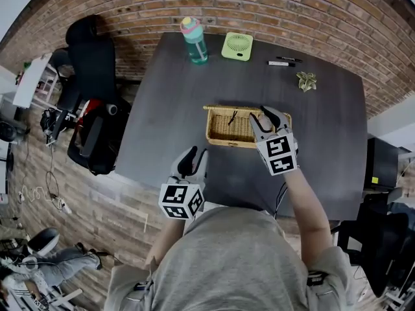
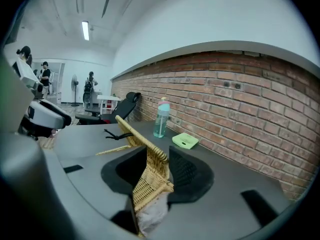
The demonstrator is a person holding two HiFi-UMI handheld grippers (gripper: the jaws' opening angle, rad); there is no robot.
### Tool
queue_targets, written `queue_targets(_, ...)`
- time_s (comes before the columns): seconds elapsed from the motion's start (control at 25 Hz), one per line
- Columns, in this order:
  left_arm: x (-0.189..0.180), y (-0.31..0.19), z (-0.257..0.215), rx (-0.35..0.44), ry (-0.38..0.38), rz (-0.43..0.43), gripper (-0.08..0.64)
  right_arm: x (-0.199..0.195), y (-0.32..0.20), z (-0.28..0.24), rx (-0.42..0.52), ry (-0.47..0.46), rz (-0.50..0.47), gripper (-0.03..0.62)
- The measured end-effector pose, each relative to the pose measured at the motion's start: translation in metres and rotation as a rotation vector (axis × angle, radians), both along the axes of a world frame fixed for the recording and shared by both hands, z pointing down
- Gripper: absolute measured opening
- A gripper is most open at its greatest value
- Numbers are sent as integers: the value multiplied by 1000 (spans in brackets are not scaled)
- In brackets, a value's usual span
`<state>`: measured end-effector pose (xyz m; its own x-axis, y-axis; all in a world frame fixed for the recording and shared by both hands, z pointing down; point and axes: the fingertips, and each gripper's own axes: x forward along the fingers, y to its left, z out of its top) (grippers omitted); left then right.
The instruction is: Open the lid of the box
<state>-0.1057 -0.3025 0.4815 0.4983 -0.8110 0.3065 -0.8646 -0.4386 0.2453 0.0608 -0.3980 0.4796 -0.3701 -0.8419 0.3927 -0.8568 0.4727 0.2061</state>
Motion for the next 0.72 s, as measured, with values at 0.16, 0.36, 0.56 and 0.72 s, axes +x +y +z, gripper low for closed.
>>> queue_targets(0.16, -2, -2, -1, 0, 0, -3, 123, 1, -10, -4, 5, -5, 7, 133)
queue_targets(0.36, -2, -5, 0, -1, 0, -4, 121, 5, -25, -6, 8, -7, 14, 127)
queue_targets(0.56, -2, -8, 2, -8, 0, -5, 121, 9, -41, -8, 13, -5, 25, 120)
queue_targets(0.72, -2, -11, 3, -13, 3, -6, 121, 11, -54, -8, 6, -9, 27, 117)
